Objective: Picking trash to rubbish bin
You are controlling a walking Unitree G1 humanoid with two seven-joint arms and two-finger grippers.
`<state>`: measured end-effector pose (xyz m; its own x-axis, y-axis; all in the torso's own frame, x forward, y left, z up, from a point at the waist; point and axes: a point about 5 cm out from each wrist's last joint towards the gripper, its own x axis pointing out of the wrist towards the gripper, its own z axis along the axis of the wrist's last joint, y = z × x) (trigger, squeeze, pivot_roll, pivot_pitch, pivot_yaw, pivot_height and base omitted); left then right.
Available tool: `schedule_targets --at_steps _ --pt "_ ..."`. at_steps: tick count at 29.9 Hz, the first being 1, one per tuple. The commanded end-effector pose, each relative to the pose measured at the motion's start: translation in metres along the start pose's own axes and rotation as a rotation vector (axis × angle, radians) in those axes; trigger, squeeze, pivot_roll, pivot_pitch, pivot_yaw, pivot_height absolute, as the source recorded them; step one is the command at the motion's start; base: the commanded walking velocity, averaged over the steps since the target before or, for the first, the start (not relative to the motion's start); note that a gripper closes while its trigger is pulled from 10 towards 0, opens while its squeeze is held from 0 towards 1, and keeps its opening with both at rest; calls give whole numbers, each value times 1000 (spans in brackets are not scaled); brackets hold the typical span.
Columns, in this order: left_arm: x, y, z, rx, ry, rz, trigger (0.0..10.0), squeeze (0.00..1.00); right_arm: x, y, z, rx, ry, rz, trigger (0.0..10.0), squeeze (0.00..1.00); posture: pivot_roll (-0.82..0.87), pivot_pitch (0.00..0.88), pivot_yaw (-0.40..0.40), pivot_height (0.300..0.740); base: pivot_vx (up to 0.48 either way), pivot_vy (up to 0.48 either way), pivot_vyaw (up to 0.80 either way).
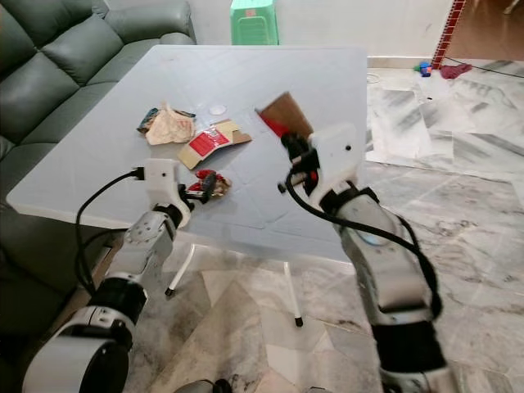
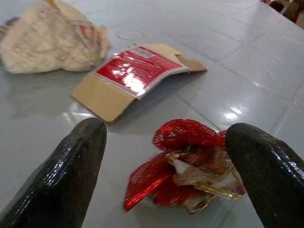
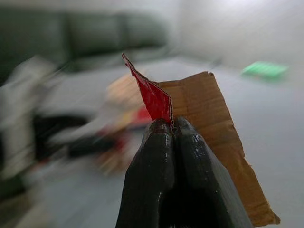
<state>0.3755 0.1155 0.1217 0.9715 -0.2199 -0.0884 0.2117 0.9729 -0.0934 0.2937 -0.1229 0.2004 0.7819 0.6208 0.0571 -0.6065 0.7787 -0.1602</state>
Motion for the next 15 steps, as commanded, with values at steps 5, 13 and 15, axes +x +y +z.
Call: schedule_targets --at_steps 5,13,15 --pt "5 -2 2 21 5 -17 10000 0 -10 18 0 20 41 115 0 0 -209 165 93 740 0 0 0" --pt "6 -2 -3 36 38 -33 10000 0 -20 28 2 30 86 208 0 0 -230 163 98 740 0 0 0" --pt "6 -2 -5 43 49 -40 5804 0 -21 32 2 27 90 234 0 0 -232 162 99 740 0 0 0"
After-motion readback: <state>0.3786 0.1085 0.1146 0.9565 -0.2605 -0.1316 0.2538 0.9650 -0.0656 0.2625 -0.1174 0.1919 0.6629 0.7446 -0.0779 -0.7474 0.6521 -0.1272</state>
